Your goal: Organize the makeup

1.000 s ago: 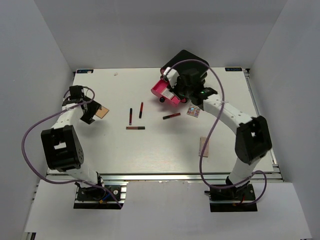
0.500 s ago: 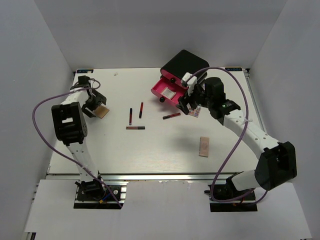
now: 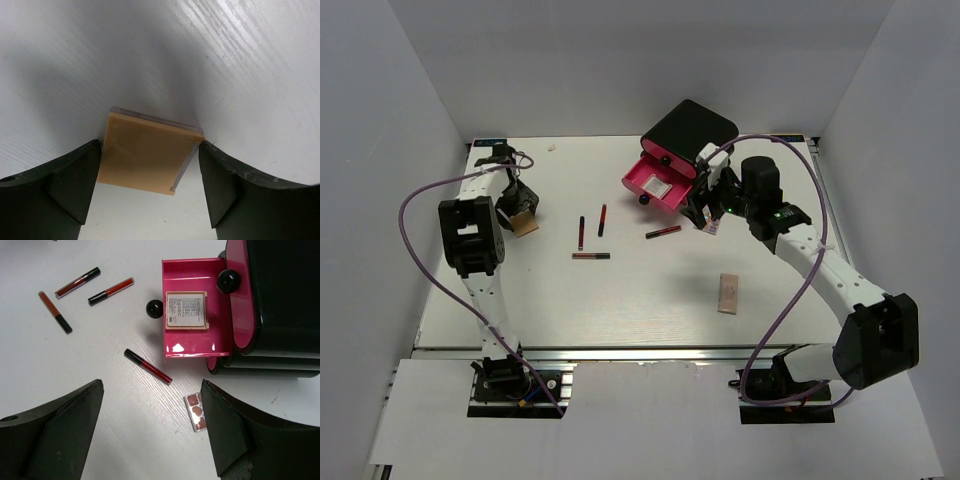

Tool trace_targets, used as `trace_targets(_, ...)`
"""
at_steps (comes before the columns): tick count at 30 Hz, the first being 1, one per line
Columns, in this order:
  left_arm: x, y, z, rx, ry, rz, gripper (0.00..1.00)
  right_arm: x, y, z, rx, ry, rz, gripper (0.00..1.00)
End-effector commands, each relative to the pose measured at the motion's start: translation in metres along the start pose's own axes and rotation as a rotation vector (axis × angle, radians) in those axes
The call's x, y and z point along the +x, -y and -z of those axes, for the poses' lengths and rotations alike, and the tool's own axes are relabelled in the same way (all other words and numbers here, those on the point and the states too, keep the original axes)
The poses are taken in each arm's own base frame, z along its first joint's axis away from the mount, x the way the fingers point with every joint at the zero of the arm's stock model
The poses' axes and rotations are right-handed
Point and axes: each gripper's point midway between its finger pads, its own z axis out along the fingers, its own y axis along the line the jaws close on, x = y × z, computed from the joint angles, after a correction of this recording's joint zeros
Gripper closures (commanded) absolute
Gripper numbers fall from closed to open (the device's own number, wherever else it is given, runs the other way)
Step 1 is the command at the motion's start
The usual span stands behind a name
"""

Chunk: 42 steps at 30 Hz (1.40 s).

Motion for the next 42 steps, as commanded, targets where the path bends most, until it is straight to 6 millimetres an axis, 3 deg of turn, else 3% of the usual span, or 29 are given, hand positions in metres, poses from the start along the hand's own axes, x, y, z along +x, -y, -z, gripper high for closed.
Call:
trace_targets(1, 0.045, -0.035, -0.017, -0.142, -0.128, -0.086, 0.15, -0.01, 0.003, 0.009, 0.014, 0.05, -0.018, 0.16)
trace_targets(4, 0.058, -0.041, -0.02, -0.175, -0.137, -0.153, 0.2, -0.008, 0.002, 0.011, 0.013, 0.052, -0.025, 0.17)
trace_targets(8, 0.066, -0.043, -0.015, -0.16, -0.124, -0.181, 0.37, -0.008, 0.003, 0.014, 0.019, 0.057, -0.032, 0.17)
trace_targets(12, 0.06, -0.013, 0.009, 0.032, -0.085, -0.128, 0.76, -0.005, 0.002, 0.017, 0.021, 0.054, -0.035, 0.17)
trace_targets(13, 0.057, -0.003, 0.028, 0.104, -0.065, -0.093, 0.8, -0.007, 0.004, 0.02, 0.029, 0.062, -0.031, 0.17)
trace_targets(15, 0.057, 0.035, 0.058, 0.323, -0.078, -0.044, 0.88, -0.008, 0.002, 0.022, 0.027, 0.068, -0.031, 0.17)
trace_targets(16, 0.052, 0.05, 0.086, 0.424, -0.064, 0.02, 0.92, -0.009, 0.004, 0.024, 0.035, 0.074, -0.033, 0.18)
trace_targets(17, 0.067, 0.066, 0.102, 0.524, -0.119, 0.036, 0.94, -0.007, 0.005, 0.025, 0.04, 0.076, -0.039, 0.2)
trace_targets(18, 0.062, 0.086, 0.119, 0.622, -0.094, 0.06, 0.95, -0.007, 0.006, 0.026, 0.042, 0.08, -0.044, 0.22)
trace_targets(19, 0.075, 0.108, 0.145, 0.702, -0.121, 0.097, 0.97, -0.008, 0.006, 0.028, 0.043, 0.088, -0.052, 0.28)
trace_targets(21, 0.083, 0.141, 0.174, 0.833, -0.158, 0.158, 0.98, -0.006, 0.007, 0.03, 0.049, 0.087, -0.065, 0.4)
trace_targets(22, 0.098, 0.158, 0.188, 0.879, -0.181, 0.148, 0.98, -0.006, 0.008, 0.03, 0.055, 0.088, -0.068, 0.46)
trace_targets(23, 0.097, 0.175, 0.2, 0.944, -0.173, 0.155, 0.98, -0.004, 0.008, 0.031, 0.06, 0.084, -0.072, 0.55)
trace_targets(24, 0.102, 0.187, 0.21, 0.978, -0.203, 0.197, 0.98, -0.003, 0.011, 0.033, 0.078, 0.083, -0.077, 0.74)
trace_targets(25, 0.117, 0.202, 0.22, 1.012, -0.227, 0.189, 0.98, -0.005, 0.014, 0.034, 0.093, 0.091, -0.077, 0.83)
trace_targets(26, 0.114, 0.219, 0.229, 1.064, -0.218, 0.193, 0.98, -0.004, 0.017, 0.035, 0.106, 0.097, -0.076, 0.91)
trace_targets(28, 0.131, 0.244, 0.244, 1.105, -0.258, 0.192, 0.99, -0.003, 0.022, 0.04, 0.141, 0.101, -0.083, 1.0)
trace_targets(29, 0.137, 0.256, 0.233, 1.093, -0.277, 0.192, 0.99, 0.003, 0.023, 0.041, 0.154, 0.095, -0.091, 1.0)
trace_targets(30, 0.134, 0.271, 0.249, 1.128, -0.273, 0.196, 0.99, 0.004, 0.027, 0.045, 0.172, 0.095, -0.093, 1.0)
trace_targets(31, 0.143, 0.282, 0.254, 1.139, -0.28, 0.181, 0.99, 0.006, 0.027, 0.047, 0.177, 0.093, -0.097, 1.0)
trace_targets(33, 0.143, 0.302, 0.255, 1.142, -0.279, 0.18, 0.99, 0.011, 0.03, 0.05, 0.19, 0.085, -0.111, 1.0)
trace_targets(37, 0.151, 0.323, 0.25, 1.116, -0.289, 0.177, 0.95, 0.017, 0.032, 0.055, 0.203, 0.079, -0.127, 1.0)
trace_targets(41, 0.155, 0.321, 0.235, 1.047, -0.283, 0.175, 0.73, 0.02, 0.034, 0.059, 0.215, 0.077, -0.133, 1.0)
trace_targets(42, 0.154, 0.319, 0.235, 1.043, -0.279, 0.179, 0.57, 0.021, 0.036, 0.059, 0.219, 0.074, -0.134, 1.0)
